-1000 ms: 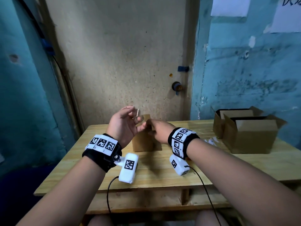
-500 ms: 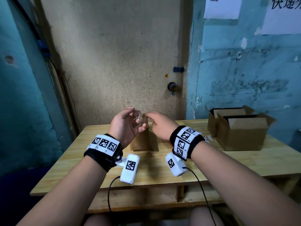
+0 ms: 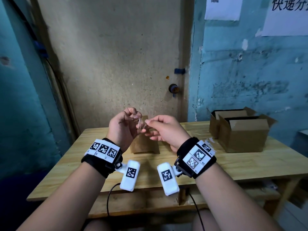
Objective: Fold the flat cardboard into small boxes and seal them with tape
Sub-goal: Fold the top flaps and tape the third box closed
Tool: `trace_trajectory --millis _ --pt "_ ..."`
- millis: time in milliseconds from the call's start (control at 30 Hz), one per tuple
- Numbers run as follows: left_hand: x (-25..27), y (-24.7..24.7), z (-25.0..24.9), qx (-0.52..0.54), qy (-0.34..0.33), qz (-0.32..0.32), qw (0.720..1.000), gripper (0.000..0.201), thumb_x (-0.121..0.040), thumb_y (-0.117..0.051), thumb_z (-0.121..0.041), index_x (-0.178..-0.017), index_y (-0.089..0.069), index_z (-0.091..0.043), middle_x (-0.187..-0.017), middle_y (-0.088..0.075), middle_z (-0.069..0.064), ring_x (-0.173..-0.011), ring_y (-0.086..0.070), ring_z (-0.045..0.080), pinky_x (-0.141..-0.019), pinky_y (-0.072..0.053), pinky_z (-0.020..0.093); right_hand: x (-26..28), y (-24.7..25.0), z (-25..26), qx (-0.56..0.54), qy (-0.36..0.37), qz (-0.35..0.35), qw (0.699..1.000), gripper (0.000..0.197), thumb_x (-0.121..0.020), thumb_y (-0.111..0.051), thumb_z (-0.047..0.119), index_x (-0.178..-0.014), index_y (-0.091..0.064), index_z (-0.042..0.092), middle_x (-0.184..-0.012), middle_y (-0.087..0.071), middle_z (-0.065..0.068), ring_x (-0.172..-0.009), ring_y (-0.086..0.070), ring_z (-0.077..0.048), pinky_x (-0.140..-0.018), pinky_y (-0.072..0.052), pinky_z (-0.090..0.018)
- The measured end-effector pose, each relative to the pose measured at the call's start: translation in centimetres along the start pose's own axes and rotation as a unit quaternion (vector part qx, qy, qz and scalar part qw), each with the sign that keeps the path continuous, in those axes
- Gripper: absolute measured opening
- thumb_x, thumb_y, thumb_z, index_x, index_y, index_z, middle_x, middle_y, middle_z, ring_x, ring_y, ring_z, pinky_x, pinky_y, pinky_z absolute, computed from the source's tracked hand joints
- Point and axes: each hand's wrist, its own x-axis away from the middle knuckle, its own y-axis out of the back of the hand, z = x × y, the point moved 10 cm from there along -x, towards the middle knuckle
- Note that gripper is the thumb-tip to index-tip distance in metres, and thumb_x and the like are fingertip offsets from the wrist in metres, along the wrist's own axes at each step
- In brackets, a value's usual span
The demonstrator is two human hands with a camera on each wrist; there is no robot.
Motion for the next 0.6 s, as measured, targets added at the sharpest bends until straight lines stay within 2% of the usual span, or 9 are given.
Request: trace_trajectory --millis 167,233,300,367,467,533,600 --pt "0.0 1.3 -0.2 -0.017 -0.012 -0.033 0.999 0.011 -0.076 -0.045 -0.019 -0.086 -0.048 -0.017 -0.075 -0.052 0.001 -0.06 -0.053 0.018 -0.064 -0.056 0.034 0.0 0.9 0.1 -0.017 0.021 -0.017 0.999 0.023 -0.097 -0.074 0.018 -0.111 -0.072 0.001 -0.102 -0.077 -0.009 -0.088 -0.074 -0.012 -0.078 -0.06 -0.029" --pt "-0.1 2.4 -0.7 -0.039 -0.036 -0.066 0.996 0.005 -0.086 -0.046 -0.017 -0.085 -0.051 -0.018 -0.075 -0.056 0.003 -0.062 -0.059 0.02 -0.065 -0.058 0.037 0.1 1.4 0.3 -0.018 0.032 -0.027 0.999 0.021 -0.094 -0.077 0.017 -0.108 -0.074 0.001 -0.106 -0.078 -0.013 -0.096 -0.076 -0.016 -0.085 -0.06 -0.032" --pt "-0.2 3.3 -1.5 -0.088 -0.065 -0.094 0.99 0.009 -0.093 -0.053 -0.011 -0.086 -0.055 -0.016 -0.077 -0.058 0.006 -0.066 -0.066 0.025 -0.066 -0.058 0.037 0.1 1.9 0.4 -0.002 0.057 -0.042 0.997 0.016 -0.091 -0.081 0.017 -0.101 -0.077 0.005 -0.104 -0.079 -0.013 -0.101 -0.076 -0.023 -0.09 -0.06 -0.036" --pt "-0.1 3.7 -2.4 -0.148 -0.097 -0.107 0.978 0.01 -0.098 -0.059 -0.008 -0.088 -0.059 -0.014 -0.073 -0.061 0.004 -0.074 -0.071 0.028 -0.067 -0.057 0.039 0.1 2.8 0.8 0.015 0.09 -0.071 0.993 0.014 -0.088 -0.085 0.018 -0.096 -0.078 0.008 -0.098 -0.08 -0.009 -0.097 -0.076 -0.02 -0.092 -0.061 -0.04" --pt "0.0 4.8 -3.6 -0.211 -0.143 -0.123 0.959 0.007 -0.095 -0.068 -0.011 -0.09 -0.068 -0.008 -0.083 -0.068 0.006 -0.086 -0.067 0.02 -0.071 -0.059 0.038 0.1 3.9 1.4 0.017 0.123 -0.088 0.988 0.016 -0.086 -0.086 0.019 -0.096 -0.079 0.01 -0.098 -0.081 -0.002 -0.099 -0.076 -0.017 -0.097 -0.059 -0.04" --pt "0.1 5.6 -3.9 -0.21 -0.156 -0.138 0.955 0.007 -0.093 -0.07 -0.011 -0.094 -0.071 -0.004 -0.092 -0.07 0.01 -0.091 -0.066 0.019 -0.08 -0.059 0.039 -0.1 4.0 1.6 0.006 0.126 -0.081 0.989 0.012 -0.086 -0.086 0.017 -0.096 -0.08 0.013 -0.094 -0.081 -0.006 -0.094 -0.077 -0.02 -0.093 -0.06 -0.039" --pt "0.1 6.4 -4.0 -0.209 -0.164 -0.157 0.951 0.005 -0.092 -0.072 -0.01 -0.095 -0.073 -0.007 -0.095 -0.071 0.009 -0.091 -0.066 0.017 -0.083 -0.06 0.036 -0.1 3.8 1.8 0.016 0.14 -0.081 0.987 0.008 -0.087 -0.085 0.014 -0.093 -0.082 0.017 -0.089 -0.08 -0.007 -0.089 -0.077 -0.02 -0.088 -0.06 -0.038"
